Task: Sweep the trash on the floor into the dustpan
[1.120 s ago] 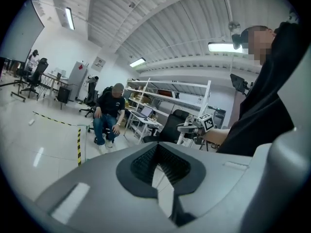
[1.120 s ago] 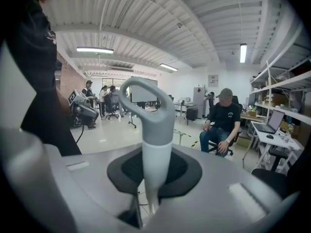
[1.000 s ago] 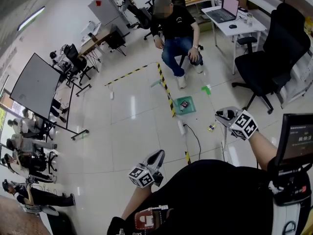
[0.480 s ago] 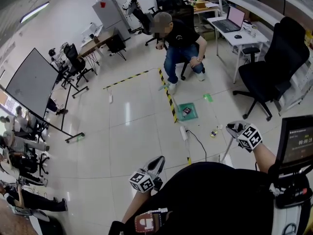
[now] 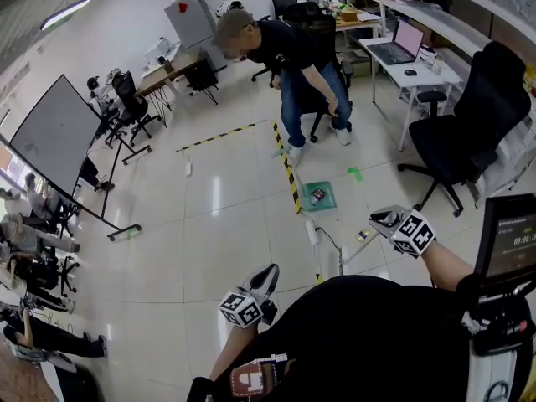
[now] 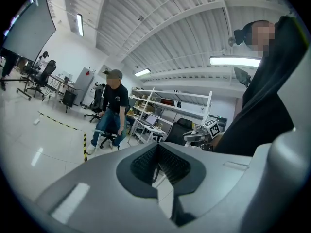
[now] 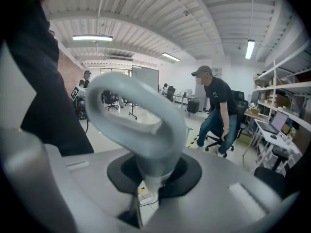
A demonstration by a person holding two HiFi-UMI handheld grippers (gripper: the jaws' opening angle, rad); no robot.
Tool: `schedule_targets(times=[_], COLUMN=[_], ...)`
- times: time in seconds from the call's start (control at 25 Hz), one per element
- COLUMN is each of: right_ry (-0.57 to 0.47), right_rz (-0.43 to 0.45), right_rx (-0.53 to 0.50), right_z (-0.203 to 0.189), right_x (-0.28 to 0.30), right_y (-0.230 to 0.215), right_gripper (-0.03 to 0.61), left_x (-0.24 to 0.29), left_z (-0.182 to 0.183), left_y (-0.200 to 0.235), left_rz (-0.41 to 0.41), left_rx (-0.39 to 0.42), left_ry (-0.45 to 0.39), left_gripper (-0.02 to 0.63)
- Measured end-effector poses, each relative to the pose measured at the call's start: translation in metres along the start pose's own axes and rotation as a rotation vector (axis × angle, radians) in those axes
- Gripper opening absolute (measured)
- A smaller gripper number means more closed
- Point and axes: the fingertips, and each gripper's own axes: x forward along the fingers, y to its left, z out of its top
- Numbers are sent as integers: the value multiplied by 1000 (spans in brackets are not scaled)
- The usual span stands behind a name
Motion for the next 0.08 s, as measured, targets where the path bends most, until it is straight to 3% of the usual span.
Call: schedule_targets(times=[0.08], right_ry=[-3], right_rz=[17], right_rx=[-32], right_z=[7], right_x=[8], right_y=[2], right_gripper=[35], left_x=[3], left_z=[0], left_y=[0], left_rz=[3], left_rx=[-1], left_ry=[-9], left_gripper=[-5])
